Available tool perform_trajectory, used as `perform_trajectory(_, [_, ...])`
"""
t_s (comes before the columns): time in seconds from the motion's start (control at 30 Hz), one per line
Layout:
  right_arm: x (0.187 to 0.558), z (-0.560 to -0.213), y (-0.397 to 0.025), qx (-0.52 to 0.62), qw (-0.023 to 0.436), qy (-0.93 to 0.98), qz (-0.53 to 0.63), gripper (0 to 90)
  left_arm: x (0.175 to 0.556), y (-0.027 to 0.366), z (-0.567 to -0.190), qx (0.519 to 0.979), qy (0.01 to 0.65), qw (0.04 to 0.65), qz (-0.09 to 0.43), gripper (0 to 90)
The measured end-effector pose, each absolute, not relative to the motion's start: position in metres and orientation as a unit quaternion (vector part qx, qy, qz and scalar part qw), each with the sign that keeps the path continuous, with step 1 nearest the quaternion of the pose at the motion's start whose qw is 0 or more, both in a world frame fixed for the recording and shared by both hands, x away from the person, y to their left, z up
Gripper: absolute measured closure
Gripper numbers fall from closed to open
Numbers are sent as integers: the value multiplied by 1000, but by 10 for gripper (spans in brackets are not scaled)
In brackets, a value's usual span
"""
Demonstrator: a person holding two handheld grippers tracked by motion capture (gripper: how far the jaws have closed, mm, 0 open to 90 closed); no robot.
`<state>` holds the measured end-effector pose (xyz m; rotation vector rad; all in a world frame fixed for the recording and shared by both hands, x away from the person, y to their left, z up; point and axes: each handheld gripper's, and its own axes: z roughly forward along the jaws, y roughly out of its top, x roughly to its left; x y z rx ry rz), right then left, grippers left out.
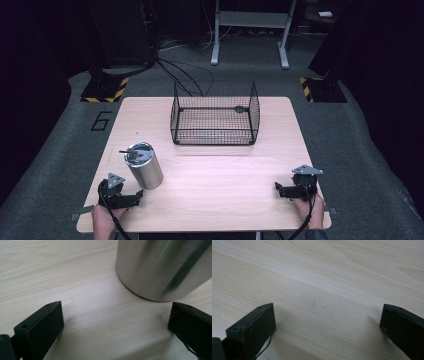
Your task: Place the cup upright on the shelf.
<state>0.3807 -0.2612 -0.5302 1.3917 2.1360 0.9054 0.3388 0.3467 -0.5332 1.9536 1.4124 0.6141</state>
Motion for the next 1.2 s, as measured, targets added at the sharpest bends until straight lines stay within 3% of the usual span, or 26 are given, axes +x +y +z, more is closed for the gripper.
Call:
perform_trajectory(0.73, [381,-530,-261,503,216,771,327,0,339,345,-533,738,545,322,235,0])
perform_trajectory(1.2, [381,-530,-261,503,215,771,327,0,321,346,-510,710,536,393,233,0])
